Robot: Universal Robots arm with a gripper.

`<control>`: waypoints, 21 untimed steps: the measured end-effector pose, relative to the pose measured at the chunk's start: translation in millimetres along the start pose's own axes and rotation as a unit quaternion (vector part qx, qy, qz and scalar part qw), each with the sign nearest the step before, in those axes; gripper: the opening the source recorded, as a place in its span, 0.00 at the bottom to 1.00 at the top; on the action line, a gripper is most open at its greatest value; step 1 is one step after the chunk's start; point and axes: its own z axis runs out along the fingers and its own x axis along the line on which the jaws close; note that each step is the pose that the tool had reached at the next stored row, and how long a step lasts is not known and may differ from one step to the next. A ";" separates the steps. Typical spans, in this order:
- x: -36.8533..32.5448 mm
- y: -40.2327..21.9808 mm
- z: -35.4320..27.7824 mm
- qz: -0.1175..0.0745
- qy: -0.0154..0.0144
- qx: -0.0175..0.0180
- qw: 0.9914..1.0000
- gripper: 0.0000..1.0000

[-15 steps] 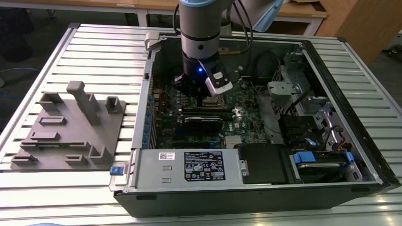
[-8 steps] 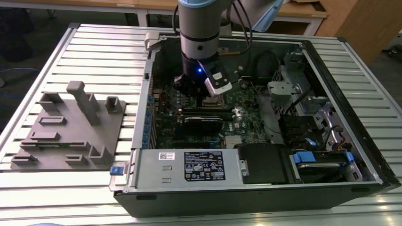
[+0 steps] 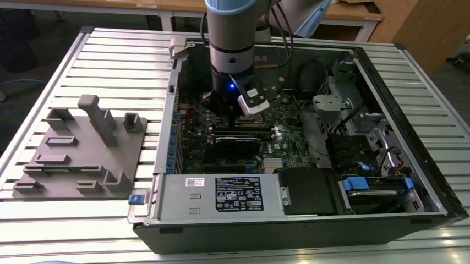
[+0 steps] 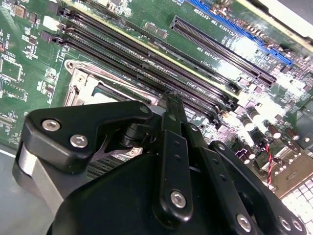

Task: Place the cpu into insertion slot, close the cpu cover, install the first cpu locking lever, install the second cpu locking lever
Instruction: 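Install the second cpu locking lever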

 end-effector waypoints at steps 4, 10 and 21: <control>0.4 -1.0 0.2 0.000 0.000 -0.001 1.000 0.10; 0.9 -3.3 1.3 0.000 0.000 -0.003 1.000 0.10; 1.3 -6.7 3.2 0.001 0.001 -0.022 1.000 0.10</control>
